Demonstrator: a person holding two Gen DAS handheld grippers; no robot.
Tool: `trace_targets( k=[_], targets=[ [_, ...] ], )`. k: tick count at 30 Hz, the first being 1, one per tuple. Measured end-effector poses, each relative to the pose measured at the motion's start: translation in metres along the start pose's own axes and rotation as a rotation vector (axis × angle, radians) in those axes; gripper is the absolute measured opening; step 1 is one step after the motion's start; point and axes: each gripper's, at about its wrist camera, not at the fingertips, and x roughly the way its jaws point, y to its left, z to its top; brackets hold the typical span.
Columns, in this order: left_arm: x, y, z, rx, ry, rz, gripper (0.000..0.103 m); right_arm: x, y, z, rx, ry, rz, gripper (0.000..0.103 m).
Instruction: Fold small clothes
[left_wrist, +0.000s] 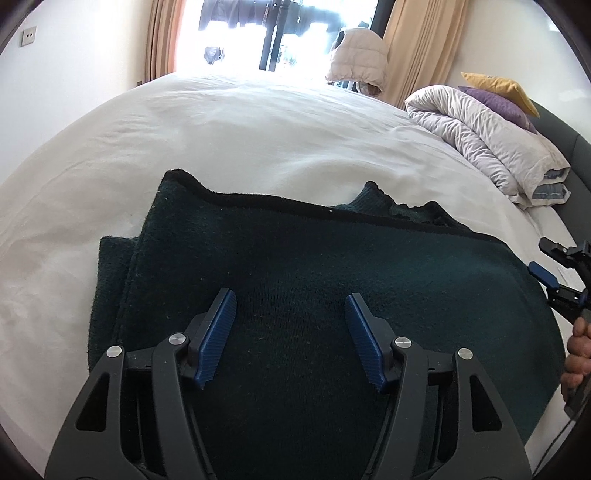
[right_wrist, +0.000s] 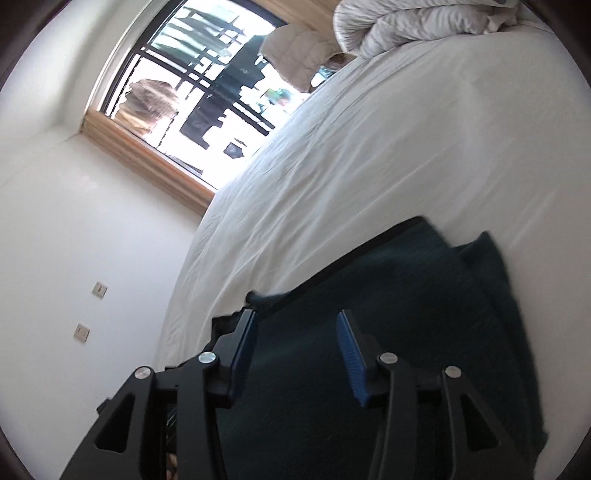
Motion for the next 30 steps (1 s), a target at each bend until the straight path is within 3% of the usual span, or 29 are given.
trace_targets(
  k=[3, 9, 11, 13, 14, 18, 19, 20, 22, 23, 25, 30],
  targets=[
    [-0.001, 0.000, 0.000, -0.003, 0.000, -0.005, 0.061, 0.009, -0.002, -0.026, 0.032, 0.070, 0.000, 0.049],
    [-0.001, 0.000, 0.000, -0.007, -0.005, -0.012, 0.061, -0.036, -0.025, -0.066, -0.008, -0.003, -0.019, 0.043],
    [0.000, 0.000, 0.000, -0.008, -0.006, -0.015, 0.061, -0.051, -0.046, -0.065, 0.022, -0.032, -0.036, 0.018],
    [0.000, 0.001, 0.000, -0.009, -0.007, -0.018, 0.061, -0.066, -0.070, -0.063, 0.100, -0.083, -0.051, 0.003],
    [0.000, 0.002, 0.000, -0.010, -0.008, -0.020, 0.061, -0.074, -0.079, -0.062, 0.123, -0.120, -0.054, 0.000],
    [0.001, 0.003, 0.000, -0.015, -0.013, -0.030, 0.061, -0.097, -0.081, -0.067, 0.155, -0.185, -0.062, 0.002],
    [0.001, 0.003, 0.001, -0.016, -0.014, -0.032, 0.061, -0.100, -0.072, -0.070, 0.134, -0.184, -0.047, 0.013],
    [0.001, 0.003, 0.001, -0.015, -0.016, -0.033, 0.061, -0.102, -0.060, -0.074, 0.105, -0.188, -0.015, 0.037],
    [0.002, 0.004, 0.000, -0.015, -0.018, -0.035, 0.061, -0.101, -0.040, -0.085, 0.043, -0.191, 0.022, 0.064],
    [0.002, 0.004, 0.000, -0.015, -0.019, -0.035, 0.061, -0.094, -0.034, -0.088, 0.023, -0.171, 0.015, 0.068],
    [0.002, 0.004, 0.000, -0.015, -0.019, -0.036, 0.061, -0.078, -0.036, -0.093, 0.011, -0.126, -0.027, 0.066],
    [0.003, 0.004, 0.001, -0.013, -0.020, -0.035, 0.061, -0.085, -0.074, -0.091, 0.114, -0.189, 0.019, 0.031]
  ],
)
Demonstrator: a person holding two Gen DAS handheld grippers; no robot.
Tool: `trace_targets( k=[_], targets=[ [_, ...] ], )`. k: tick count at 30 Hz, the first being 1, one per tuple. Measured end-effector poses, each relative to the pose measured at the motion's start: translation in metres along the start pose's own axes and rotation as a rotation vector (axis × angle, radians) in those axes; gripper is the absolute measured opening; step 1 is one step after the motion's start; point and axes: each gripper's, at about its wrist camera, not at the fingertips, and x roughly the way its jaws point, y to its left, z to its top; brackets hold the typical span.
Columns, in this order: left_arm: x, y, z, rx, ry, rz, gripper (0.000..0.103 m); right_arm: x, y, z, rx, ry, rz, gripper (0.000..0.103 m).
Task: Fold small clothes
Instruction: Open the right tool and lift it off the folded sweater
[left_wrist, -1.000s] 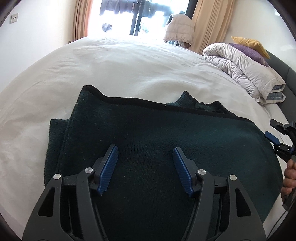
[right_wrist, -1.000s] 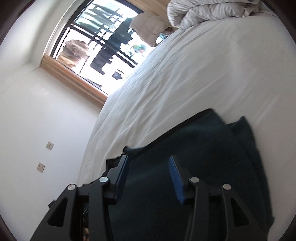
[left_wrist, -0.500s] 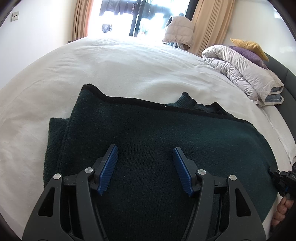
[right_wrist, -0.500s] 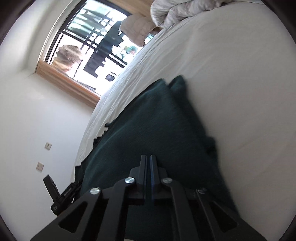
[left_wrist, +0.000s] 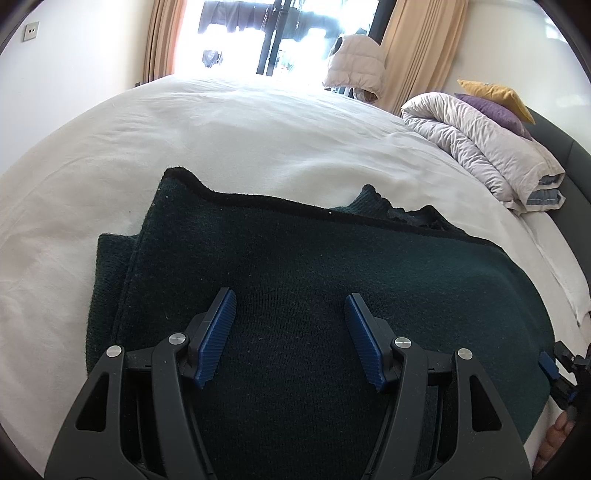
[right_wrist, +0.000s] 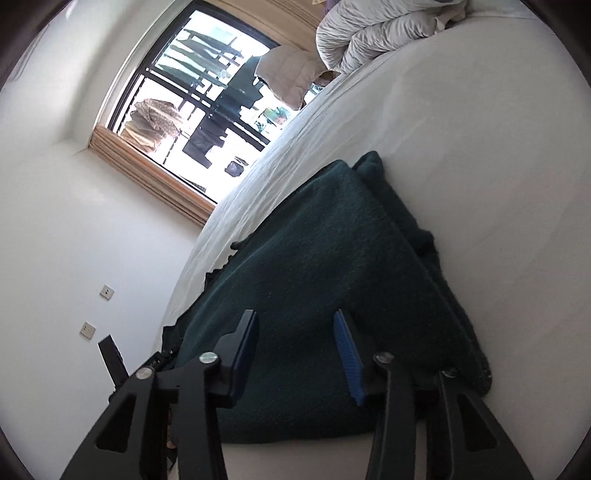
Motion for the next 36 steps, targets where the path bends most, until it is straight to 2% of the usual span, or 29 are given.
trace_targets(
  k=[2, 3, 7, 14, 21, 24, 25, 26, 28, 29, 32, 34, 36],
  targets=[
    [0.000, 0.000, 0.000, -0.001, -0.001, -0.002, 0.061, -0.006, -0.019, 0.001, 0.082, -0.028, 0.029, 0.004],
    [0.000, 0.000, 0.000, -0.001, 0.000, -0.001, 0.061, -0.008, -0.025, 0.001, 0.114, -0.038, 0.034, 0.000],
    [0.001, 0.001, 0.000, 0.001, 0.000, 0.000, 0.061, -0.009, -0.020, -0.002, 0.079, -0.054, 0.001, 0.000],
    [0.001, 0.001, 0.000, -0.002, -0.001, -0.005, 0.061, -0.011, -0.024, -0.002, 0.088, -0.068, 0.017, 0.000],
    [0.002, 0.000, 0.004, 0.009, 0.002, 0.008, 0.061, -0.016, -0.023, -0.005, 0.079, -0.083, -0.006, 0.000],
    [0.000, -0.005, 0.007, 0.026, 0.021, 0.034, 0.061, -0.016, -0.011, -0.003, 0.030, -0.058, -0.063, 0.014],
    [-0.003, -0.007, 0.010, 0.033, 0.032, 0.042, 0.061, -0.017, 0.000, -0.003, -0.011, -0.047, -0.100, 0.029],
    [-0.008, -0.008, 0.011, 0.036, 0.038, 0.049, 0.062, -0.019, 0.014, -0.004, -0.065, -0.049, -0.127, 0.056],
    [-0.025, -0.009, 0.007, 0.036, 0.028, 0.065, 0.064, -0.028, 0.043, -0.011, -0.163, -0.093, -0.151, 0.087],
    [-0.036, -0.007, 0.003, 0.031, 0.019, 0.075, 0.064, -0.031, 0.057, -0.014, -0.204, -0.102, -0.139, 0.089],
    [-0.081, 0.002, -0.012, -0.005, -0.049, 0.078, 0.066, -0.024, 0.092, -0.021, -0.279, -0.045, -0.072, 0.089],
    [-0.115, 0.014, -0.028, -0.060, -0.120, 0.078, 0.085, -0.010, 0.108, -0.026, -0.303, 0.018, -0.039, 0.089],
    [-0.140, 0.029, -0.047, -0.127, -0.155, 0.093, 0.091, 0.006, 0.117, -0.031, -0.313, 0.072, -0.022, 0.089]
  ],
)
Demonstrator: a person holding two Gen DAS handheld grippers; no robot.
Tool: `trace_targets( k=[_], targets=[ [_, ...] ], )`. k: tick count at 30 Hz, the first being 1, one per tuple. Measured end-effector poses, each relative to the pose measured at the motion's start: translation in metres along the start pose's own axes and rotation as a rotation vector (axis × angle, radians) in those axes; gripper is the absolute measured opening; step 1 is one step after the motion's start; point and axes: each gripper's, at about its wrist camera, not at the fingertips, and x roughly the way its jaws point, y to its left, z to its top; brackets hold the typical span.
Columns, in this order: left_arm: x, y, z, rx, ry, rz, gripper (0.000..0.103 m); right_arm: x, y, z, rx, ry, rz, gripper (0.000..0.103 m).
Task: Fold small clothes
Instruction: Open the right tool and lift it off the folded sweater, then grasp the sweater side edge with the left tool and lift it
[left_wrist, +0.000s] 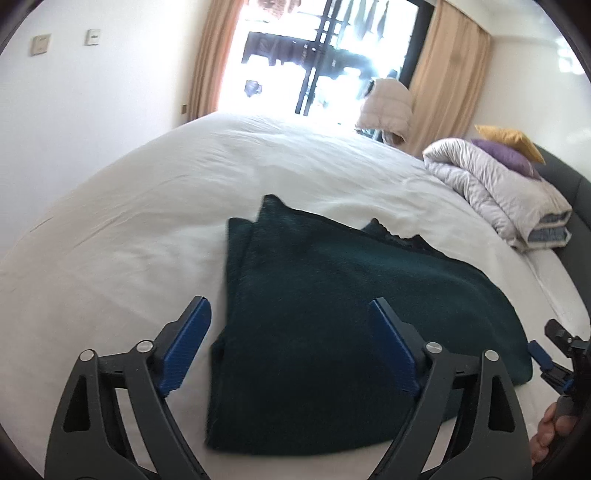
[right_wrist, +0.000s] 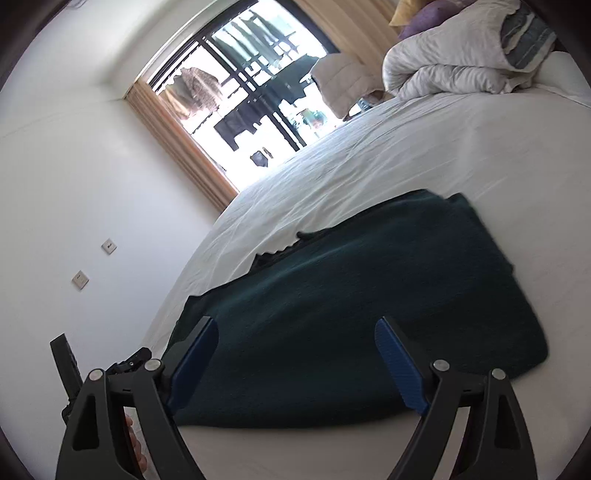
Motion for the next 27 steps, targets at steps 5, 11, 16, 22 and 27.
trace_targets(
  k=[5, 11, 16, 22, 27],
  targets=[
    [-0.015, 0.049, -0.026, -0.158, 0.093, -0.044, 0.091, 0.034, -0.029, -0.016, 0.074, 0.174, -0.107, 0.076],
    [-0.004, 0.089, -0.029, -0.376, 0.178, -0.192, 0.090, -0.011, -0.035, -0.012, 0.137, 0.085, -0.079, 0.075],
    [0.028, 0.073, -0.021, -0.404, 0.316, -0.324, 0.087, -0.017, -0.022, -0.006, 0.144, 0.075, 0.016, 0.075],
    [0.055, 0.087, -0.015, -0.495, 0.375, -0.336, 0.059, -0.003, 0.000, 0.002, 0.092, 0.116, 0.089, 0.075],
    [0.070, 0.114, -0.024, -0.641, 0.425, -0.379, 0.024, 0.019, 0.018, 0.009, 0.048, 0.161, 0.116, 0.075]
  ],
)
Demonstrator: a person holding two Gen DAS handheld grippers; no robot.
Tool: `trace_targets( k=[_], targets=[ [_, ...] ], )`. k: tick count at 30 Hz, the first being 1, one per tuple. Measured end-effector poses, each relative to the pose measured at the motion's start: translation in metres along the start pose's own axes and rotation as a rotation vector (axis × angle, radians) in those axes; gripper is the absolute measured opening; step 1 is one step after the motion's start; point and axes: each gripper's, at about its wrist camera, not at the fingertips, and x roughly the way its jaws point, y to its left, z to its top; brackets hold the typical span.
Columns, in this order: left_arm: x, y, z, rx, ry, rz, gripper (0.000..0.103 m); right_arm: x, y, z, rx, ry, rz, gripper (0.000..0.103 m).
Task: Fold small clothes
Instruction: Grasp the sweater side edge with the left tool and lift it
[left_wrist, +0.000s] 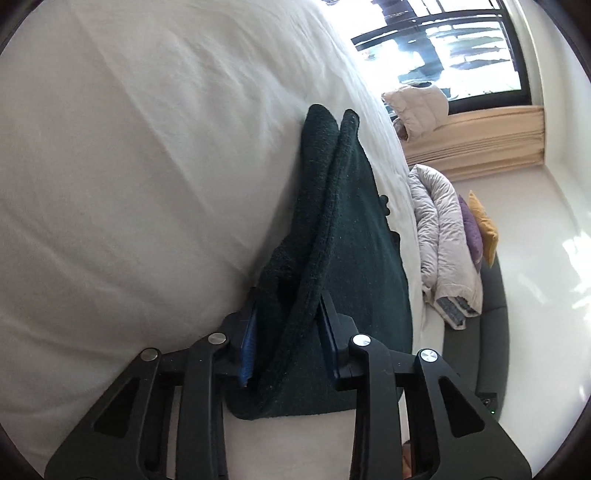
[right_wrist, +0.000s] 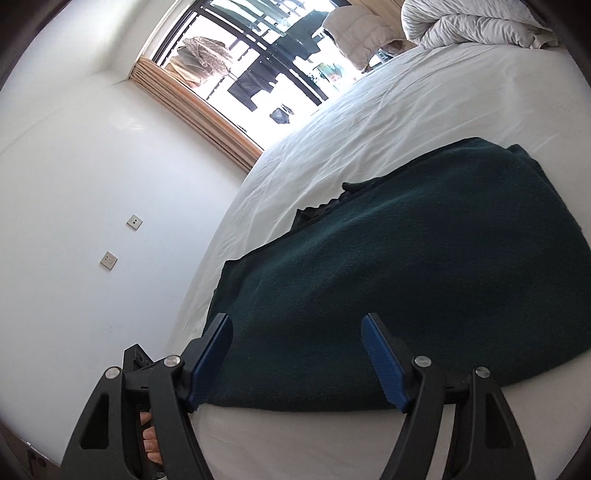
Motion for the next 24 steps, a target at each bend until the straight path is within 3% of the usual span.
trace_targets(
  k=[5, 12, 15, 19, 24],
  targets=[
    [0.009, 0.005, 0.006, -0.062, 0.056, -0.040, 0.013, 0.022, 0.019, 0.007, -0.058, 0.034, 0.017, 0.075],
    [0.007, -0.025, -0.004, -0.008, -0.007, -0.014, 0.008, 0.037, 0.024, 0.018, -0.088, 0.059, 0.029, 0.075],
    [-0.005, -0.058, -0.010, 0.095, -0.045, 0.013, 0.008, 0.041, 0.019, 0.024, -0.085, 0.075, 0.033, 0.075],
    [-0.007, -0.126, -0.028, 0.314, -0.096, 0.087, 0.008, 0.044, 0.011, 0.040, -0.075, 0.085, 0.053, 0.077],
    [0.036, -0.205, -0.083, 0.587, -0.081, 0.157, 0.008, 0.044, -0.016, 0.072, 0.010, 0.113, 0.127, 0.078]
  ],
)
